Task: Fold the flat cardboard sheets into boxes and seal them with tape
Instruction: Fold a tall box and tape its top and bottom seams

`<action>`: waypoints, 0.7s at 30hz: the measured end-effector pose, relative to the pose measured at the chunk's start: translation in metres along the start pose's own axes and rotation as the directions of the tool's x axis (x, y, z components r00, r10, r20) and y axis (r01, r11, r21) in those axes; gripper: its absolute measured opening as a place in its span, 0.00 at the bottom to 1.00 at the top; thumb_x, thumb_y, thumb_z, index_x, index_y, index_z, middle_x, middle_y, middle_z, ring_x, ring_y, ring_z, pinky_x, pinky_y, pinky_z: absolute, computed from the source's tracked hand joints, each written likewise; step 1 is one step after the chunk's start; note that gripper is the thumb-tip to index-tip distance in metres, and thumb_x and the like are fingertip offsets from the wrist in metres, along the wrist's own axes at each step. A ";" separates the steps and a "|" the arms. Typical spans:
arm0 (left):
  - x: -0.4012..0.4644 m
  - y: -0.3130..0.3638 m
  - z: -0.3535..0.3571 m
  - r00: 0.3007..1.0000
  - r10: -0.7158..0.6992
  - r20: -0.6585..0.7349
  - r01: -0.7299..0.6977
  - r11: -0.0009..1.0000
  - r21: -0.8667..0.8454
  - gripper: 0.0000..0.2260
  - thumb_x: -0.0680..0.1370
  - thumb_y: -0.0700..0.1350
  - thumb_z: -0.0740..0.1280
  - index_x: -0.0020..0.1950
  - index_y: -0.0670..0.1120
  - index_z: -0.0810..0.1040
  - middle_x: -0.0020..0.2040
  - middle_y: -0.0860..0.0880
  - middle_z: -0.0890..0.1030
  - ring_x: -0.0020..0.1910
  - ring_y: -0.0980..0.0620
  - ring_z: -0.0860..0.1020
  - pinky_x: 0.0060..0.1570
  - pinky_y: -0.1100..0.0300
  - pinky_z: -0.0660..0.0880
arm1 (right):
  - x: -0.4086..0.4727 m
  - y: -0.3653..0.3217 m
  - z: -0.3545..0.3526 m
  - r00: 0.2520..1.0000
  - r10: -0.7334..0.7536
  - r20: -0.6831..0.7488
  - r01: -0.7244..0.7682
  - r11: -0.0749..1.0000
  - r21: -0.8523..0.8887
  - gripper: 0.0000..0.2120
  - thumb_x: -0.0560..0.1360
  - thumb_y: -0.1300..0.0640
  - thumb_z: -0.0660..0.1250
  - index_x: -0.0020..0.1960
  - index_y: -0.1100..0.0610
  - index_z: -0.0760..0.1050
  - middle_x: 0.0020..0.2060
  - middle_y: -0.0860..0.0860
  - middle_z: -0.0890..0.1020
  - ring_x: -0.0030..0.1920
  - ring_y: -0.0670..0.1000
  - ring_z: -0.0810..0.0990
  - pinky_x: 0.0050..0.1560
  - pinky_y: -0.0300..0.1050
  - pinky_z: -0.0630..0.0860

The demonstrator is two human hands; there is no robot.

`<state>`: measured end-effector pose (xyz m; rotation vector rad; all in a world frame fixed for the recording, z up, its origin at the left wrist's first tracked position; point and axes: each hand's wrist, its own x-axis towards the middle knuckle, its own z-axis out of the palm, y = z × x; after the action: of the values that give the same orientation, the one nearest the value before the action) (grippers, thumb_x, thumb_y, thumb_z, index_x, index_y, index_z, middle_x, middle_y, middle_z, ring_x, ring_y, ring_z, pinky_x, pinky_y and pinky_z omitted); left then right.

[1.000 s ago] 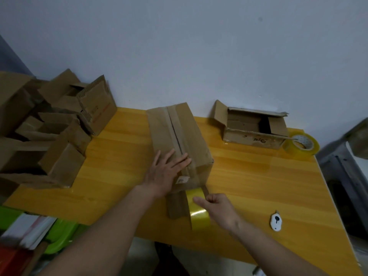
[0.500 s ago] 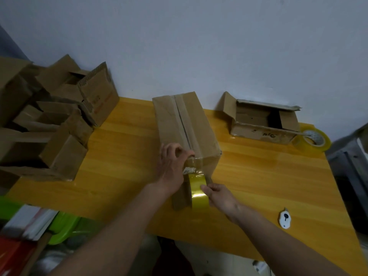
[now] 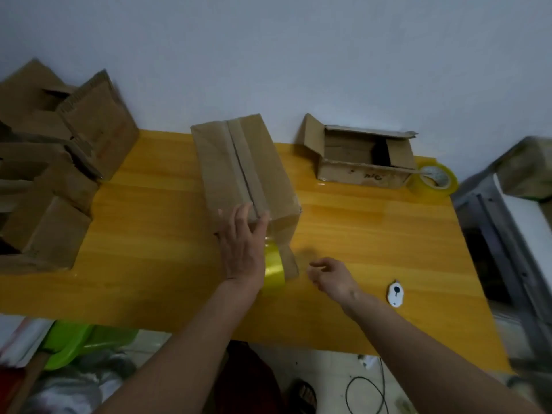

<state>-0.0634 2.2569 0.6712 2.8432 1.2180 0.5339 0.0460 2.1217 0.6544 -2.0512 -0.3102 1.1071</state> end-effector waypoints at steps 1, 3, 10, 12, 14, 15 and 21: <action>-0.006 0.002 0.003 0.996 0.076 -0.042 -0.073 0.996 0.050 0.32 0.58 0.33 0.80 0.61 0.47 0.81 0.61 0.41 0.71 0.61 0.40 0.69 0.60 0.43 0.73 | 0.001 0.010 -0.009 0.999 0.029 -0.036 -0.031 0.998 -0.052 0.14 0.79 0.56 0.65 0.61 0.60 0.73 0.45 0.58 0.78 0.43 0.56 0.75 0.44 0.49 0.71; -0.013 0.006 0.002 0.987 0.154 -0.040 -0.147 0.979 0.142 0.34 0.59 0.31 0.78 0.64 0.45 0.78 0.59 0.42 0.75 0.56 0.42 0.72 0.53 0.50 0.77 | 0.003 0.030 -0.026 0.990 0.080 -0.116 -0.094 0.987 -0.129 0.16 0.79 0.56 0.64 0.65 0.59 0.70 0.50 0.59 0.78 0.43 0.56 0.77 0.41 0.48 0.72; -0.016 0.034 -0.007 0.951 -0.011 0.310 -0.076 0.961 0.266 0.34 0.79 0.45 0.61 0.79 0.44 0.44 0.78 0.44 0.48 0.77 0.44 0.47 0.74 0.49 0.37 | 0.011 0.101 -0.071 0.885 0.130 -0.446 -0.325 0.859 -0.395 0.25 0.77 0.60 0.61 0.73 0.56 0.63 0.71 0.63 0.60 0.70 0.64 0.59 0.67 0.52 0.61; -0.023 0.038 -0.004 0.932 -0.042 0.361 -0.069 0.955 0.290 0.34 0.81 0.47 0.57 0.78 0.43 0.38 0.78 0.44 0.36 0.77 0.45 0.37 0.74 0.48 0.35 | 0.013 0.111 -0.078 0.867 0.159 -0.472 -0.345 0.874 -0.341 0.27 0.77 0.61 0.59 0.75 0.55 0.58 0.71 0.64 0.58 0.69 0.65 0.56 0.67 0.56 0.61; -0.026 0.038 -0.002 0.926 -0.059 0.373 -0.053 0.958 0.282 0.33 0.81 0.47 0.54 0.77 0.42 0.34 0.76 0.45 0.30 0.76 0.47 0.33 0.74 0.49 0.35 | 0.016 0.116 -0.083 0.851 0.196 -0.487 -0.358 0.896 -0.264 0.26 0.78 0.62 0.59 0.75 0.56 0.57 0.70 0.65 0.60 0.69 0.66 0.57 0.65 0.57 0.62; -0.027 0.038 -0.002 0.925 -0.064 0.374 -0.039 0.965 0.260 0.34 0.81 0.45 0.55 0.77 0.42 0.34 0.76 0.46 0.29 0.76 0.48 0.32 0.74 0.49 0.35 | 0.018 0.119 -0.084 0.852 0.195 -0.486 -0.358 0.894 -0.269 0.25 0.79 0.61 0.58 0.75 0.57 0.58 0.68 0.66 0.62 0.68 0.66 0.59 0.64 0.56 0.63; -0.021 0.036 -0.005 0.940 -0.118 0.320 0.160 0.981 -0.107 0.34 0.78 0.27 0.54 0.78 0.45 0.40 0.77 0.54 0.34 0.76 0.56 0.36 0.76 0.58 0.49 | 0.032 0.126 -0.074 0.931 -0.028 -0.364 -0.187 0.819 -0.543 0.15 0.79 0.66 0.57 0.64 0.62 0.73 0.64 0.64 0.68 0.63 0.63 0.66 0.60 0.52 0.66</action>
<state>-0.0537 2.2162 0.6746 2.5783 1.2578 0.1434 0.1060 2.0154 0.5675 -2.7765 -0.4075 0.7034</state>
